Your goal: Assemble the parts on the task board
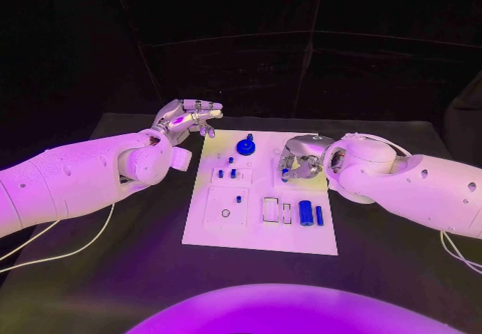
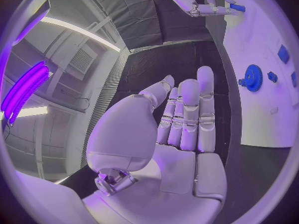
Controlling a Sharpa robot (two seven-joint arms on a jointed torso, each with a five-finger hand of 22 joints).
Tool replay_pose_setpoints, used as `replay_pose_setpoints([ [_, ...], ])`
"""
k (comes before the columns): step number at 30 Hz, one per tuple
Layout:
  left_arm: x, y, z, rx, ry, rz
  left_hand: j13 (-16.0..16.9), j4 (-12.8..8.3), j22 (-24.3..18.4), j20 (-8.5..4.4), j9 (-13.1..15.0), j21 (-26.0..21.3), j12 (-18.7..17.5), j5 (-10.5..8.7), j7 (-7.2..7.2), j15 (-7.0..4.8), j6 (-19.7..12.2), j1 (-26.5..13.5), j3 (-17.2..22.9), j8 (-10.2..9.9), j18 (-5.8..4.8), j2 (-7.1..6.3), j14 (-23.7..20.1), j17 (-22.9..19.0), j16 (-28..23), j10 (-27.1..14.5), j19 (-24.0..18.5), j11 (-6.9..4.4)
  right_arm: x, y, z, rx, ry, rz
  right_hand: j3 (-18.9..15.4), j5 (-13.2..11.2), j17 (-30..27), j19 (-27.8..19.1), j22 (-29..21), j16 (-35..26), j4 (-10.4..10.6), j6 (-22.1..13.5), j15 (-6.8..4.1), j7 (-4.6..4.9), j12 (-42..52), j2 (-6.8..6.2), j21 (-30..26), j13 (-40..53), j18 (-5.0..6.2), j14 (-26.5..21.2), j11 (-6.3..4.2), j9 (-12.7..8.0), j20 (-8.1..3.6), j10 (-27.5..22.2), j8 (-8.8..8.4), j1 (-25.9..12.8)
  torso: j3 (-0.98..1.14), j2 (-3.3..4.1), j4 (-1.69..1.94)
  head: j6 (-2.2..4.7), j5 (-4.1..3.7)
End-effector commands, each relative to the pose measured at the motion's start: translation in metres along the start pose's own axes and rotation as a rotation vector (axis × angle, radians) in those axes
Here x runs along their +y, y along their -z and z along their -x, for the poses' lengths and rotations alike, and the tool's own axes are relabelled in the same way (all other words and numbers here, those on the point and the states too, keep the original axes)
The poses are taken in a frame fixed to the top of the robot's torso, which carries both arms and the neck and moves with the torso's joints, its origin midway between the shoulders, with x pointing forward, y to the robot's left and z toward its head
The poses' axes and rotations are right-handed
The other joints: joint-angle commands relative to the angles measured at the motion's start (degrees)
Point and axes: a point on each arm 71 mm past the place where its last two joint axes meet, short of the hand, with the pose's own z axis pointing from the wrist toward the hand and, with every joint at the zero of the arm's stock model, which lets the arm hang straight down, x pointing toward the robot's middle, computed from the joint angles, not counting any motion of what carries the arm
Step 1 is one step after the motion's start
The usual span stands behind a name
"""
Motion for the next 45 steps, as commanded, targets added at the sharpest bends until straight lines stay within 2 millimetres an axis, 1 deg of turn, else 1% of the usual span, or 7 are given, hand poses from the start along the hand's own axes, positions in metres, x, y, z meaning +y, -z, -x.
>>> replay_pose_setpoints([
  [1,-0.001,0.000,-0.001,0.010,0.008,-0.004,0.02,-0.02,-0.06,0.07,-0.09,-0.37,0.30,0.33,-0.04,-0.05,0.38,0.22,-0.31,0.30,0.76,0.35,-0.49,-0.05,-0.22,0.10,-0.35,-0.08,0.002,0.000,-0.002,0.009,0.047,-0.007,1.31,-0.30,-0.12,0.11,0.05,0.38,-0.11,0.58,-0.18,0.09,-0.59,-1.02,0.25,0.06,-0.54,0.74,0.13,-0.10,0.01,0.51,-0.36,-0.50,-0.01,-0.02,0.01,-0.07,0.06],
  [7,-0.001,0.000,-0.001,0.010,0.008,-0.003,0.02,-0.02,-0.06,0.07,-0.09,-0.37,0.30,0.33,-0.04,-0.05,0.38,0.22,-0.31,0.30,0.76,0.35,-0.49,-0.05,-0.22,0.10,-0.35,-0.08,0.004,0.001,-0.002,0.011,0.064,-0.008,3.16,-0.31,-0.25,0.06,0.12,0.45,-0.27,0.77,-0.19,0.10,-1.15,-1.83,0.32,0.08,-0.55,0.67,0.15,-0.09,0.04,0.96,-0.40,-1.30,-0.04,-0.04,0.02,-0.18,0.08],
  [13,-0.001,0.001,0.000,0.009,0.008,-0.003,0.00,0.03,-0.11,0.08,-0.11,-0.46,0.33,0.33,0.00,-0.03,0.33,0.14,-0.44,0.28,0.75,0.38,-0.55,-0.13,-0.25,0.03,-0.37,-0.04,0.006,0.002,-0.003,0.012,0.069,-0.004,3.61,-0.32,-0.29,0.06,0.17,0.47,-0.36,0.85,-0.18,0.12,-1.25,-2.08,0.36,0.09,-0.54,0.65,0.11,-0.08,0.03,1.12,-0.39,-1.47,-0.03,-0.06,0.00,-0.22,0.08],
  [17,-0.001,0.001,0.000,0.009,0.008,-0.003,0.00,0.03,-0.11,0.08,-0.11,-0.46,0.33,0.33,0.00,-0.03,0.33,0.14,-0.44,0.28,0.75,0.38,-0.55,-0.13,-0.25,0.03,-0.37,-0.04,0.006,0.002,-0.003,0.013,0.070,-0.005,4.87,-0.30,-0.34,0.01,0.13,0.55,-0.65,0.98,-0.18,0.11,-1.58,-2.72,0.37,0.10,-0.53,0.63,0.10,-0.09,0.02,1.45,-0.41,-1.95,-0.05,-0.05,0.06,-0.21,0.12],
  [30,-0.001,0.001,0.000,0.007,0.007,-0.003,0.00,0.03,-0.11,0.08,-0.11,-0.46,0.33,0.33,0.00,-0.03,0.33,0.14,-0.44,0.28,0.75,0.38,-0.55,-0.13,-0.25,0.03,-0.37,-0.04,0.007,0.008,0.006,-0.117,0.039,0.014,8.20,-0.48,-0.05,0.39,1.28,0.96,-1.61,2.20,-0.41,0.24,-1.75,-2.78,1.10,0.21,-0.71,0.65,-0.08,0.04,-0.17,3.01,-0.15,-2.54,0.00,-0.09,0.02,-0.11,0.27],
  [37,-0.001,0.001,0.001,0.004,0.006,-0.003,0.00,0.03,-0.11,0.08,-0.11,-0.46,0.33,0.33,0.00,-0.03,0.33,0.14,-0.44,0.28,0.75,0.38,-0.55,-0.13,-0.25,0.03,-0.37,-0.04,0.010,0.019,0.011,-0.178,0.009,0.045,8.64,-0.51,0.16,0.56,1.74,1.13,-1.81,2.41,-0.46,0.24,-1.80,-2.93,1.38,0.22,-0.78,0.68,-0.09,0.05,-0.22,3.20,-0.12,-2.68,-0.12,-0.17,0.02,-0.04,0.28],
  [45,-0.001,0.001,0.001,0.004,0.006,-0.002,-0.02,0.05,-0.16,0.09,-0.12,-0.51,0.36,0.33,0.02,-0.01,0.28,0.12,-0.52,0.26,0.74,0.43,-0.59,-0.20,-0.27,-0.03,-0.37,-0.03,0.024,0.032,0.016,-0.214,-0.033,0.111,8.89,-0.53,0.33,0.62,1.94,1.26,-1.95,2.51,-0.48,0.24,-1.86,-3.07,1.51,0.21,-0.81,0.71,-0.10,0.05,-0.24,3.26,-0.11,-2.76,-0.02,-0.01,-0.01,-0.01,0.47],
])
